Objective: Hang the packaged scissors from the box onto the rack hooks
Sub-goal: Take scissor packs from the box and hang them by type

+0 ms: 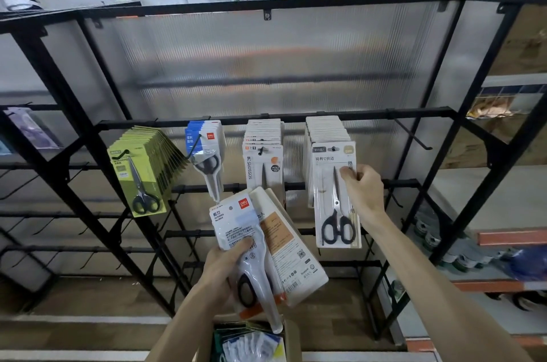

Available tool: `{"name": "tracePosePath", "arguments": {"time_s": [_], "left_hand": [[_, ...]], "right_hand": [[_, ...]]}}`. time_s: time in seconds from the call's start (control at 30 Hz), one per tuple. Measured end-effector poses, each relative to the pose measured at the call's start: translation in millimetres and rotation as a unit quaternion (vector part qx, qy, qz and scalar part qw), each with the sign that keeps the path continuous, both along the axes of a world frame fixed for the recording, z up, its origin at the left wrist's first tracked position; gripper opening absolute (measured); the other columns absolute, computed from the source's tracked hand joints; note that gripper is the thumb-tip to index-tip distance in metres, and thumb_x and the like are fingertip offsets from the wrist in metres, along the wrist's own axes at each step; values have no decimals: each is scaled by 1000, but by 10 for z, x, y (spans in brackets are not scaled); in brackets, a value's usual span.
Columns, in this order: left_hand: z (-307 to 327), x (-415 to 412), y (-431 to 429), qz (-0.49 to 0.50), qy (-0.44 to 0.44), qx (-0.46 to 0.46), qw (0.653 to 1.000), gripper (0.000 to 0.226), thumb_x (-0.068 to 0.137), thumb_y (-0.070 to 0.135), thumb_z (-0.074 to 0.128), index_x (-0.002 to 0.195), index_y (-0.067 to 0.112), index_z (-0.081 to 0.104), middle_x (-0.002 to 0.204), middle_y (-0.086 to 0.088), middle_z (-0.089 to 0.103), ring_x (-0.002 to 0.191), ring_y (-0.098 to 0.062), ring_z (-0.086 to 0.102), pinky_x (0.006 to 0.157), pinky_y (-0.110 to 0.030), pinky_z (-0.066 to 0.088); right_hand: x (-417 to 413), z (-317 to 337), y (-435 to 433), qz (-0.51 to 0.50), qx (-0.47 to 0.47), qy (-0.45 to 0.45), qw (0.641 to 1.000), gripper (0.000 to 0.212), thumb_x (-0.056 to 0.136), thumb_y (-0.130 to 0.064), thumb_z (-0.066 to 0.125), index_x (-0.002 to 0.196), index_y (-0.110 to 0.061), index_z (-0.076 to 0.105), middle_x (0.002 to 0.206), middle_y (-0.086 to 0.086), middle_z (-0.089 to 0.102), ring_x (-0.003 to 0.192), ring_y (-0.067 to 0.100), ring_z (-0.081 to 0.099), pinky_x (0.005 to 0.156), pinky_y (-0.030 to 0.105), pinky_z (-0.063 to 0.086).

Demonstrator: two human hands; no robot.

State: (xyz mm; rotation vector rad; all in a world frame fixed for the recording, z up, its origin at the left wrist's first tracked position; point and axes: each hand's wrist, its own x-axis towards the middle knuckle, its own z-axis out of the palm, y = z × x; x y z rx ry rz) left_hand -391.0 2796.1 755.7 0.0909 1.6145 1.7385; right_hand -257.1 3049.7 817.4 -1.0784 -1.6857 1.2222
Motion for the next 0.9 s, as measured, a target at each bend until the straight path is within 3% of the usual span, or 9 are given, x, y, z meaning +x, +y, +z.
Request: {"name": "tracePosePath", "arguments": {"time_s": [0.17, 0.3, 0.4, 0.67, 0.73, 0.8, 0.9], "left_hand": [[-31, -35, -12, 13, -6, -9, 1000, 26, 87, 10, 76, 110, 2, 70, 99, -16, 78, 93, -34, 76, 80, -44, 59], [-37, -50, -42, 4, -3, -8, 1000, 29, 87, 12, 76, 113, 0, 70, 105, -18, 77, 98, -35, 75, 92, -50, 57], [-18, -38, -49, -3, -1, -3, 1000, 27, 88, 11, 75, 112, 0, 70, 104, -17, 77, 97, -34, 75, 86, -48, 58], [66, 9, -62, 10, -13, 2, 1000, 24, 88, 9, 75, 109, -1, 70, 100, -17, 78, 92, -34, 76, 77, -44, 59], [66, 19, -60, 10, -10, 6, 1000, 25, 88, 9, 75, 110, 0, 70, 101, -17, 78, 92, -34, 76, 79, -45, 59], [65, 16, -46, 12, -16, 6, 1000, 26, 88, 10, 75, 111, 1, 69, 100, -17, 78, 92, -35, 76, 83, -49, 58], [81, 22, 7, 12, -33, 18, 999, 29, 87, 8, 75, 115, 0, 68, 102, -17, 77, 92, -35, 76, 80, -48, 59]], "right_hand": [[34, -43, 6, -11, -9, 2, 1000, 31, 96, -22, 59, 71, -25, 42, 67, -7, 45, 57, 9, 39, 54, 23, 31], [-42, 5, 33, -18, -10, -13, 1000, 22, 98, -21, 57, 78, -11, 52, 74, 1, 55, 60, 12, 46, 55, 25, 35], [-149, 37, 109, -26, -26, -25, 999, 24, 98, -20, 56, 93, 3, 59, 84, 10, 62, 68, 18, 52, 59, 30, 41], [-238, -9, 273, -33, -34, -88, 995, 25, 97, -22, 54, 99, 2, 60, 82, 9, 60, 67, 20, 53, 54, 28, 39], [-192, -22, 175, -43, -19, -114, 992, 32, 97, -22, 56, 114, 4, 52, 103, 16, 60, 85, 25, 58, 68, 35, 49], [-80, -30, -62, -53, 30, -123, 991, 42, 97, -23, 59, 126, 3, 44, 124, 17, 50, 108, 26, 51, 87, 35, 46], [111, -8, -589, 99, 25, -92, 991, 42, 97, -34, 62, 126, -8, 46, 119, -1, 54, 110, 15, 56, 86, 21, 41]]}}
